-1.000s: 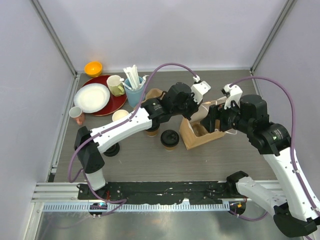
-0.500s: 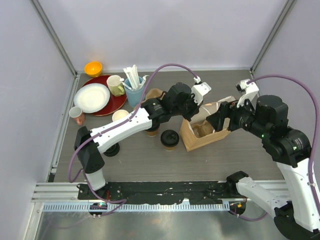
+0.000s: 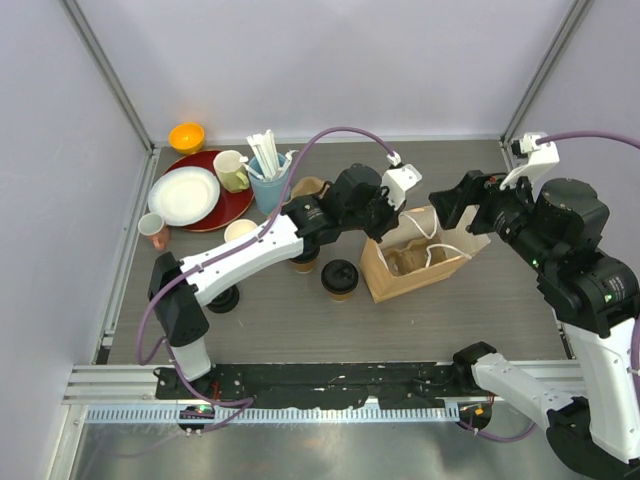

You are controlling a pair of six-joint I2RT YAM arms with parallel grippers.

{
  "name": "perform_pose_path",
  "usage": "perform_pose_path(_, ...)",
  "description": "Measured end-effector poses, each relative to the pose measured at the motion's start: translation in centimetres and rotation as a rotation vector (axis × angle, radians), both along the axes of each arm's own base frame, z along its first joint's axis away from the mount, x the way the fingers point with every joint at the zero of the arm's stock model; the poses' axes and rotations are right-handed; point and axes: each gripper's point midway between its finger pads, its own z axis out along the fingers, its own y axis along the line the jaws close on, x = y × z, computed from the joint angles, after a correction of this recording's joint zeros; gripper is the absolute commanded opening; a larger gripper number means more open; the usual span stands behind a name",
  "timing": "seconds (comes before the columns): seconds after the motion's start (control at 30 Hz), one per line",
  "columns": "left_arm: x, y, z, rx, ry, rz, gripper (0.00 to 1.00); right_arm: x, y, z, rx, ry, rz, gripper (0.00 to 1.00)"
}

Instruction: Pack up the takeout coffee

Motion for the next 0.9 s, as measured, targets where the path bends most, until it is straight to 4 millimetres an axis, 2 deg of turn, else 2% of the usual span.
perform_pose_path(0.13,-0.2,-0.1,0.0,-0.008,0.013,-0.018,0.01,1.2,-0.5,1.2,0.008,-0.045,-0.052,0.86)
perform_pose_path(0.17,-0.3,-0.1,0.0,-0.009,0.015,-0.022,0.03,1.4,-0.5,1.3,0.009,-0.048,-0.054,0.86)
perform_pose_path(0.23,-0.3,-0.1,0.0,-0.010,0.017,-0.026,0.12,1.9,-0.3,1.4,0.010,-0.052,-0.059,0.86)
perform_pose_path(0.27,-0.3,-0.2,0.0,-0.011,0.019,-0.027,0.21,2.0,-0.3,1.4,0.009,-0.051,-0.059,0.86)
perform_pose_path(0.33,-0.2,-0.1,0.0,-0.012,0.021,-0.027,0.31,2.2,-0.2,1.4,0.011,-0.054,-0.059,0.86)
perform_pose_path(0.53,0.3,0.2,0.4,-0.020,0.036,-0.012,0.46,2.5,0.0,1.1,0.010,-0.044,-0.058,0.86)
perform_pose_path(0.67,0.8,0.1,1.4,-0.038,0.028,-0.009,0.55,2.5,0.1,1.0,0.012,-0.043,-0.051,0.86)
perform_pose_path(0.83,1.5,-0.1,2.2,-0.055,0.020,-0.001,0.74,2.5,0.5,0.9,0.014,-0.037,-0.032,0.86)
perform_pose_path(0.9,1.9,-0.1,2.3,-0.060,0.019,0.006,0.77,2.5,0.7,0.8,0.014,-0.032,-0.022,0.86)
